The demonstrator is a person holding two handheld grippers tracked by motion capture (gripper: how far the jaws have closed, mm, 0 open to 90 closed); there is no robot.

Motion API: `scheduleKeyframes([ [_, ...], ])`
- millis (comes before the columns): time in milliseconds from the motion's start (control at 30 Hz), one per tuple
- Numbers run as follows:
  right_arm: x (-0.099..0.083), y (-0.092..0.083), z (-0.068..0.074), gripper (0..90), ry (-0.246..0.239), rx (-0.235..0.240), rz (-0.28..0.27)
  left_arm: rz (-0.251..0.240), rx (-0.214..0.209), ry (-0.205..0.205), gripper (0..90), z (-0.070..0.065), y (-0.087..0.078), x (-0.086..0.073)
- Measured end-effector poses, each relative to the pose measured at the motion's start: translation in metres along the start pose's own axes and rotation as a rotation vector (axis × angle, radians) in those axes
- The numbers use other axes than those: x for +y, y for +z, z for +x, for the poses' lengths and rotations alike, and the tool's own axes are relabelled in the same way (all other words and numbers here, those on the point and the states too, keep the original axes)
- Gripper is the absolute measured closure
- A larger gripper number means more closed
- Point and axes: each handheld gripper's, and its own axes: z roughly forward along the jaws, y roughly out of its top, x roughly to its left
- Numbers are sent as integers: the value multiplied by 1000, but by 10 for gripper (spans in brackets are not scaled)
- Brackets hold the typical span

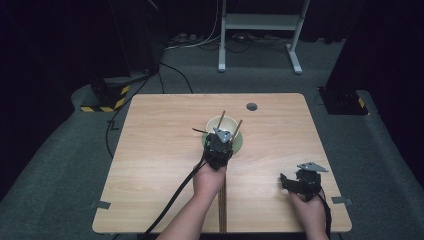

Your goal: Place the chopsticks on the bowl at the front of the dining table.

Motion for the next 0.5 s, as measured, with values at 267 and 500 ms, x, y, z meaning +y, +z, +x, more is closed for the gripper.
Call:
scheduleKeyframes([
  [267, 0, 0, 0, 145, -1, 0, 0, 21, 48, -14, 844, 7, 25, 10],
  [500, 0, -1, -1, 145, -1, 11, 17, 26, 81, -32, 844, 14, 45, 18],
])
